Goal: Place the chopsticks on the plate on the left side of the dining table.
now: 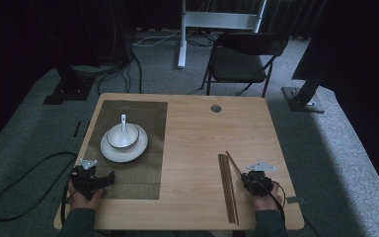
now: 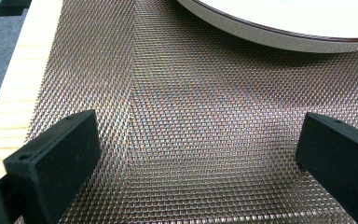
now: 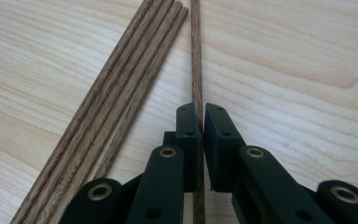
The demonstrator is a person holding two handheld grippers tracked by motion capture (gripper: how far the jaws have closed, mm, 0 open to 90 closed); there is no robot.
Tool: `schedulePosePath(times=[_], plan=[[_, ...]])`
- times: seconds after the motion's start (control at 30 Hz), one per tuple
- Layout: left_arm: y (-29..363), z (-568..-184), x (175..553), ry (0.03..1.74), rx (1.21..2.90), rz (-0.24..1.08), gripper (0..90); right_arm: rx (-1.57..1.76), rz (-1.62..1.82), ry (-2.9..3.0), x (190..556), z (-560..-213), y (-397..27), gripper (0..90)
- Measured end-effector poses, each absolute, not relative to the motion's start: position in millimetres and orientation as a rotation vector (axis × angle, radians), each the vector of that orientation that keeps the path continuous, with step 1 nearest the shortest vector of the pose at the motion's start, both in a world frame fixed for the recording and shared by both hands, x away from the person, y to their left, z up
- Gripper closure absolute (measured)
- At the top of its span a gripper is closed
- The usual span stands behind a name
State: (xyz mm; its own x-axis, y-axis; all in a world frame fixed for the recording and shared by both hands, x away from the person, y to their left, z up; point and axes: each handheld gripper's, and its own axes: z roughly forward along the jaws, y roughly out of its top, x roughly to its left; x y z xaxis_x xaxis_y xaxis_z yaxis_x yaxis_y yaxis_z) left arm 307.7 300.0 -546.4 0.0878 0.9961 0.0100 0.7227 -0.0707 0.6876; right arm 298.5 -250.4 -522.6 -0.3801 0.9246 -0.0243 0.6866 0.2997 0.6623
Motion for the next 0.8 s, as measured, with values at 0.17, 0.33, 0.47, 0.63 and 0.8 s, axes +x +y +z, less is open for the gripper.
schedulePosePath(times=[0.17, 0.33, 0.47, 0.63, 0.8], plan=[[300.0, -546.4, 307.7, 1.687, 1.850, 0.683, 0.1, 1.416, 0.804, 2.174, 298.4, -519.7, -248.8, 84.8], [300.0, -546.4, 307.7, 1.687, 1.850, 0.683, 0.1, 1.381, 0.806, 2.176, 299.1, -515.0, -245.6, 84.9], [300.0, -546.4, 307.7, 1.687, 1.850, 0.683, 0.1, 1.360, 0.806, 2.175, 299.6, -512.0, -243.1, 84.9], [300.0, -546.4, 307.7, 1.687, 1.849, 0.683, 0.1, 1.340, 0.812, 2.184, 299.6, -509.6, -239.8, 84.9], [300.0, -546.4, 307.7, 1.687, 1.850, 0.683, 0.1, 1.298, 0.816, 2.195, 300.0, -506.8, -234.7, 84.9]])
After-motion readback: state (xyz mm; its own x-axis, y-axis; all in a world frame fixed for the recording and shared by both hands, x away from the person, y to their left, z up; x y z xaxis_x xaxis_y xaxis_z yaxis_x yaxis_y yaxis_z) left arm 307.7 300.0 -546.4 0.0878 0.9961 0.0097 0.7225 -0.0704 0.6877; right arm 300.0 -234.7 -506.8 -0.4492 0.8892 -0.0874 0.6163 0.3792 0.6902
